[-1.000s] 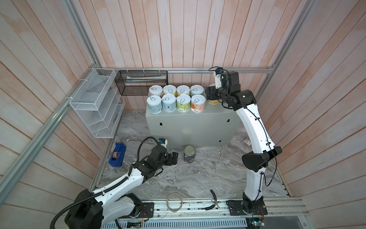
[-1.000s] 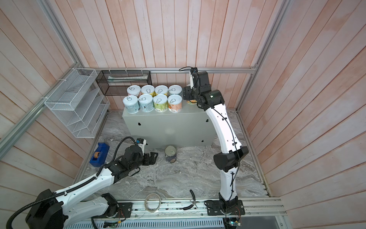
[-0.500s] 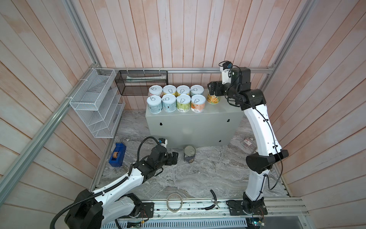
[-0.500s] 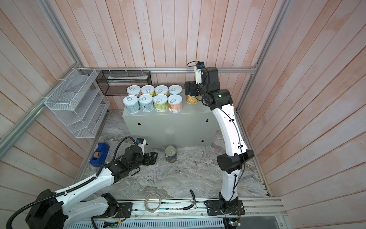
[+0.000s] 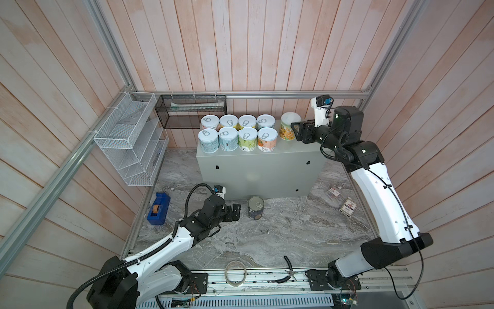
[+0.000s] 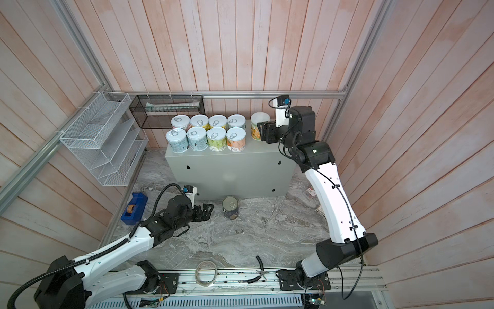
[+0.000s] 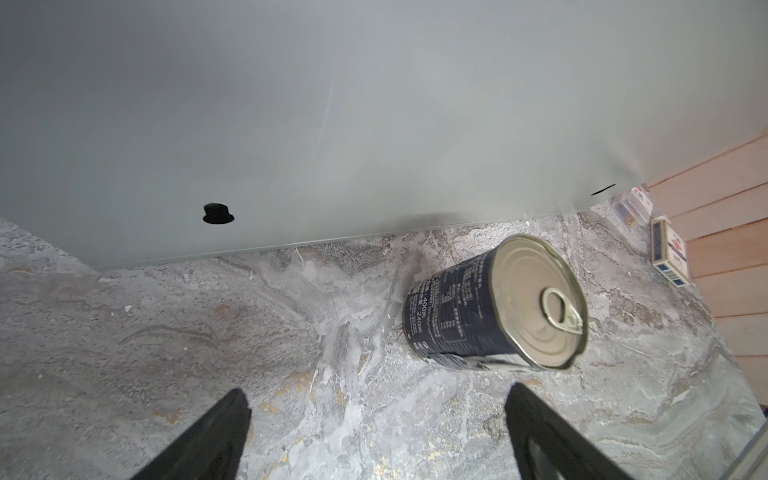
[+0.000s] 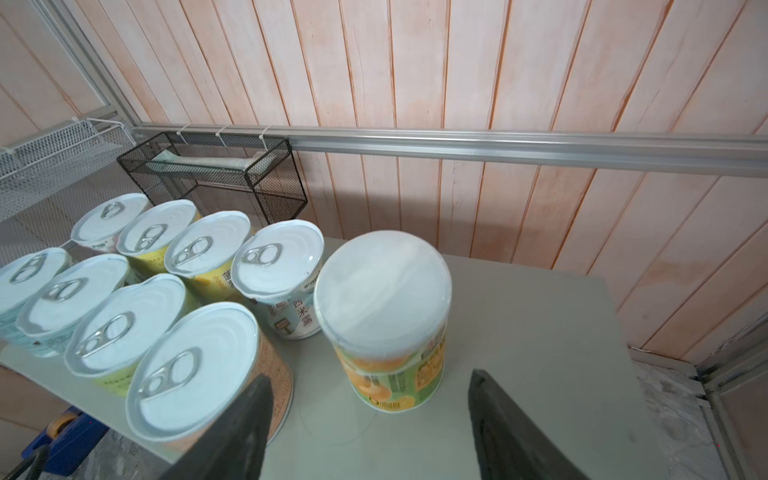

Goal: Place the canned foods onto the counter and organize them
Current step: 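Set the white-lidded can down with the right gripper beside the group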

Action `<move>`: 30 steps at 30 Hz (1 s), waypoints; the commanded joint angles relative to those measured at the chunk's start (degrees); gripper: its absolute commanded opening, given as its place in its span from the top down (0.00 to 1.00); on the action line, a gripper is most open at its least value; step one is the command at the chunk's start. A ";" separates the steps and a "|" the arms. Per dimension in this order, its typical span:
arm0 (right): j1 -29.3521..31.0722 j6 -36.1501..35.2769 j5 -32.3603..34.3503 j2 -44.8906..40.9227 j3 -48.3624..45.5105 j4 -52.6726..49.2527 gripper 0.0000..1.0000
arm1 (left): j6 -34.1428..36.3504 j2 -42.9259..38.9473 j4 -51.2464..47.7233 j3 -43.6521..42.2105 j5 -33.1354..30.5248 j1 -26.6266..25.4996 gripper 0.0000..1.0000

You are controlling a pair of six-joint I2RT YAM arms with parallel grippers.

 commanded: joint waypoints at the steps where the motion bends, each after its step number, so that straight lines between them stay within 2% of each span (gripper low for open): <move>1: -1.80 1.17 -5.37 -1.71 -3.40 7.41 0.30 | -0.42 -0.67 1.29 0.08 0.47 0.25 0.02; 9: -4.85 4.46 -12.15 -2.63 -9.69 15.58 0.31 | -0.51 -0.93 2.42 -0.71 1.74 0.25 0.02; 30: -5.21 8.88 -17.49 3.50 -9.55 20.49 0.39 | -0.24 0.52 2.86 -1.06 1.57 0.26 0.02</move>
